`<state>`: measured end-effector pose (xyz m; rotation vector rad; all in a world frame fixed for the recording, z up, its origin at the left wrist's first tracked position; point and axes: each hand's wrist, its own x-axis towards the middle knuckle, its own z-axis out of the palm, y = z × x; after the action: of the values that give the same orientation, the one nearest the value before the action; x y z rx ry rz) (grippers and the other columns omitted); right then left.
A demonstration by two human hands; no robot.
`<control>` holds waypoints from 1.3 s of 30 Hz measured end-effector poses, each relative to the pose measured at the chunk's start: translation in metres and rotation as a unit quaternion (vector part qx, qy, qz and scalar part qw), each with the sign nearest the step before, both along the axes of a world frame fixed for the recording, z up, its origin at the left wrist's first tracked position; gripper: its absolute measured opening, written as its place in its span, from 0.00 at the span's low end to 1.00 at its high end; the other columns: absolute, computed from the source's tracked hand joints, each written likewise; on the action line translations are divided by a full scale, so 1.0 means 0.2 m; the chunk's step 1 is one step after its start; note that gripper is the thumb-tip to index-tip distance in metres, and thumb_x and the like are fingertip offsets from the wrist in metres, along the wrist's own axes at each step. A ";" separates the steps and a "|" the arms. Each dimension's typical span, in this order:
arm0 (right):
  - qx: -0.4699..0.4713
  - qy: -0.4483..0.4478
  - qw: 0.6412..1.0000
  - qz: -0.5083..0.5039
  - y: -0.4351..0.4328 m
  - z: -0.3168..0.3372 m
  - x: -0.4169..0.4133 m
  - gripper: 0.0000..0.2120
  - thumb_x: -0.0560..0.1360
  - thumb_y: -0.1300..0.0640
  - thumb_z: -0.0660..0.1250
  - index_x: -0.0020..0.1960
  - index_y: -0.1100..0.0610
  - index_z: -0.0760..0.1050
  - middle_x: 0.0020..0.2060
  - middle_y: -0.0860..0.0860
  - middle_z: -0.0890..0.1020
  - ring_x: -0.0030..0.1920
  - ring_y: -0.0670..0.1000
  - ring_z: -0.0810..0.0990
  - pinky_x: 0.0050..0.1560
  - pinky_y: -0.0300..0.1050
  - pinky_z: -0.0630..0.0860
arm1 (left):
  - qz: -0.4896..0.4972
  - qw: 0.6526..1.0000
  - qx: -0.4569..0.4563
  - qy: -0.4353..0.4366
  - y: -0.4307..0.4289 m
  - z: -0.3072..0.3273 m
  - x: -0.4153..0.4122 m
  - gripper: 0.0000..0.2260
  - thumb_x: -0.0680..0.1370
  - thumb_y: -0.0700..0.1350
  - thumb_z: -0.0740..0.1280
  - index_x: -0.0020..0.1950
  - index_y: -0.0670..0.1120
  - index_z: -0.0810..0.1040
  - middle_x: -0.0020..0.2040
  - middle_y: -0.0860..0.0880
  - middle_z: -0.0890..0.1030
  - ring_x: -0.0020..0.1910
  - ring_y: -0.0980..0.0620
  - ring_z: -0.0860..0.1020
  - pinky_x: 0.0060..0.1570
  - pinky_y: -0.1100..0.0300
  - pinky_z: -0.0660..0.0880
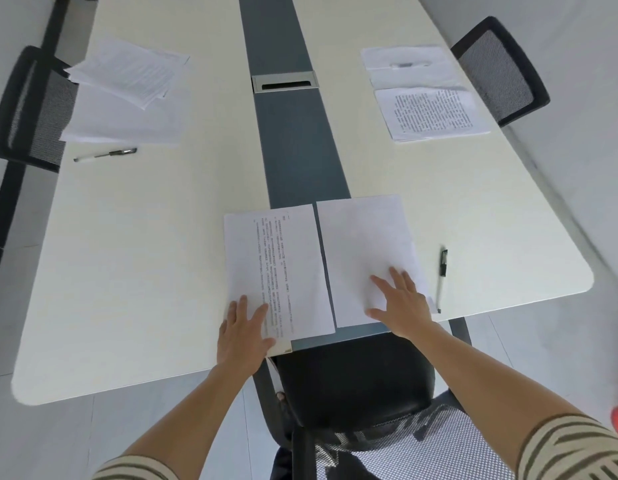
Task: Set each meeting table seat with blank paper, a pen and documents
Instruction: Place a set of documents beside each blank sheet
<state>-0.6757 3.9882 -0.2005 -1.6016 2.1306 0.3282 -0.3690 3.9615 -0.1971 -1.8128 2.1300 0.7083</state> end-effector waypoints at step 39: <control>-0.073 -0.113 0.968 -0.212 -0.15 0.04 0.03 0.12 0.76 0.52 0.65 0.56 0.57 0.76 0.50 0.53 0.83 0.49 0.57 0.80 0.50 0.48 0.78 | -0.041 0.999 -0.006 -0.032 -0.04 0.02 0.00 0.31 0.75 0.57 0.67 0.74 0.53 0.58 0.76 0.44 0.54 0.76 0.42 0.53 0.71 0.47 0.61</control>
<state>-0.6692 3.9585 -0.1934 -1.1427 2.2815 -0.1460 -0.3693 3.9531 -0.1937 -1.7192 2.1574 0.6116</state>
